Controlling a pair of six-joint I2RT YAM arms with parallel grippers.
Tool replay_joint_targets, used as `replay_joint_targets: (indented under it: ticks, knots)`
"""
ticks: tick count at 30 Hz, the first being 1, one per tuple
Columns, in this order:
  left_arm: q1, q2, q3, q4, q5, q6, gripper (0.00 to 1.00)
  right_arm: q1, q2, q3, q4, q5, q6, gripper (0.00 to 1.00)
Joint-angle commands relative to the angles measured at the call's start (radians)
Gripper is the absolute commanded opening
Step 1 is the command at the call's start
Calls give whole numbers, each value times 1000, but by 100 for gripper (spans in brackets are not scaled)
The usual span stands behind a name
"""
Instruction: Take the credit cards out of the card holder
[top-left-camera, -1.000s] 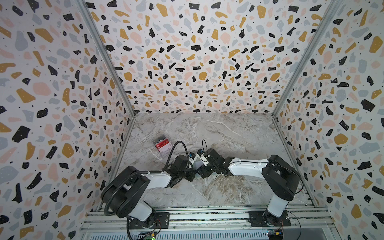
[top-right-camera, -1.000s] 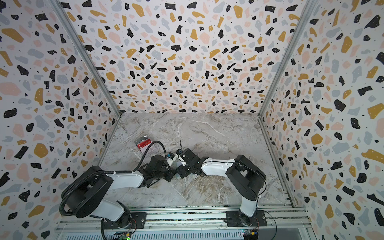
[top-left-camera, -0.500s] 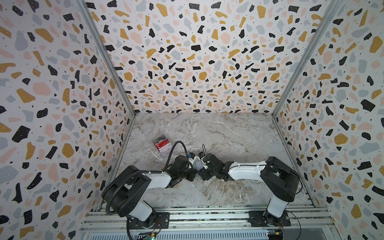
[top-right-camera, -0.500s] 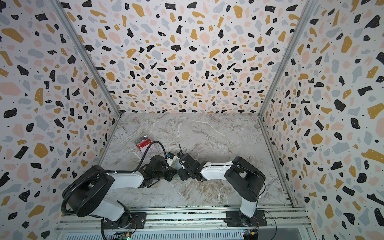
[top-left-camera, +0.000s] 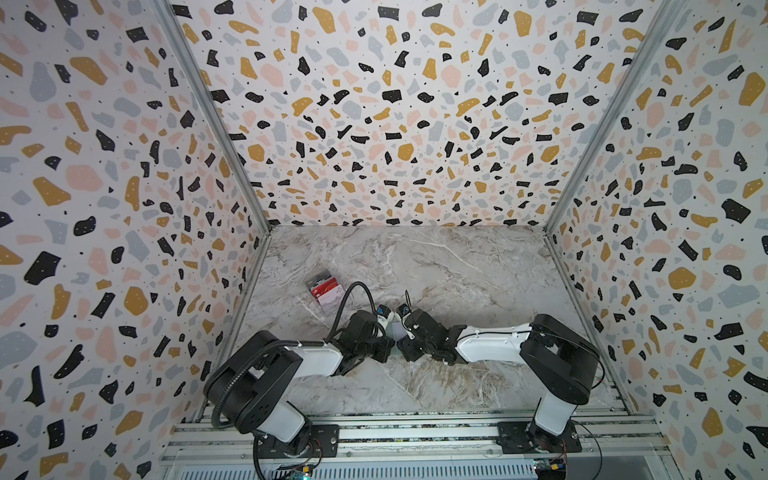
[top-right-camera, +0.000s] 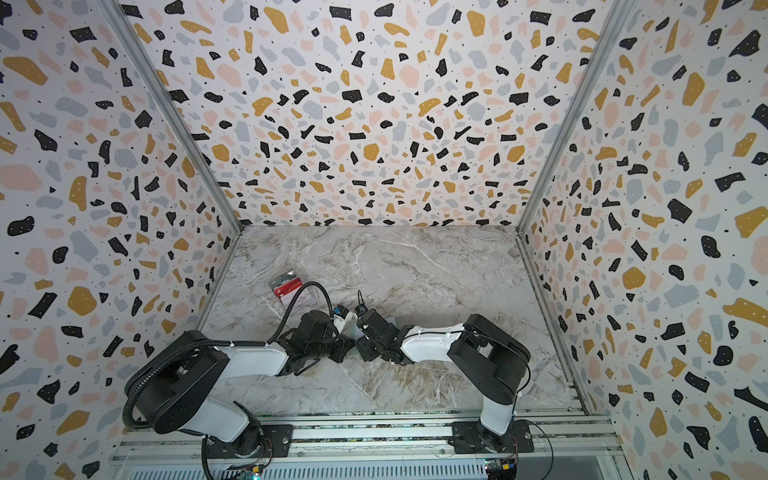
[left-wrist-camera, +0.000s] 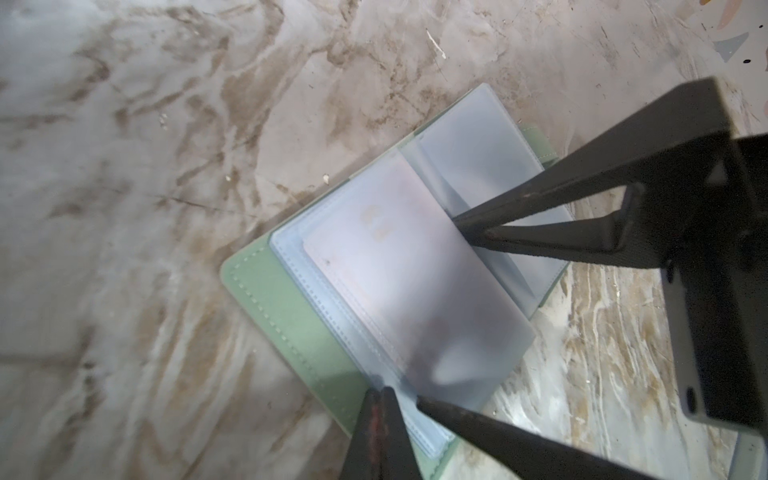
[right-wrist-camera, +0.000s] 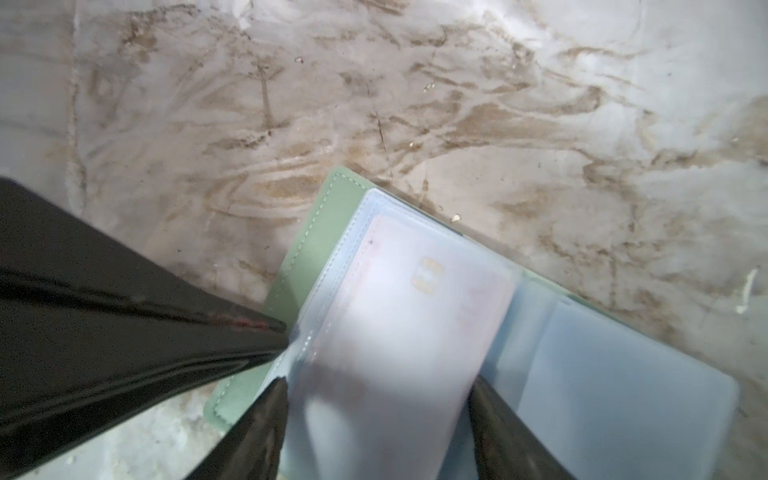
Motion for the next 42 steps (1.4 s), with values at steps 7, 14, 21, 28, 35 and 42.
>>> replay_joint_targets:
  ticks: [7, 14, 21, 28, 35, 42]
  knots:
    - [-10, 47, -27, -90, -6, -4, 0, -6, -40, -26, -69, 51, 27, 59]
    - [-10, 51, -24, -93, -10, -2, 0, -20, -62, -35, -80, 65, 28, 53]
    - [-10, 56, -20, -95, -10, -1, 0, -43, -97, -59, -89, 79, 35, 50]
    - [-10, 56, -19, -96, -16, -2, 0, -83, -144, -90, -99, 92, 33, 46]
    - [-10, 62, -16, -98, -21, -1, 0, -112, -187, -114, -117, 113, 31, 45]
    - [-10, 57, -18, -93, -32, -7, 0, -127, -232, -132, -136, 163, 42, 45]
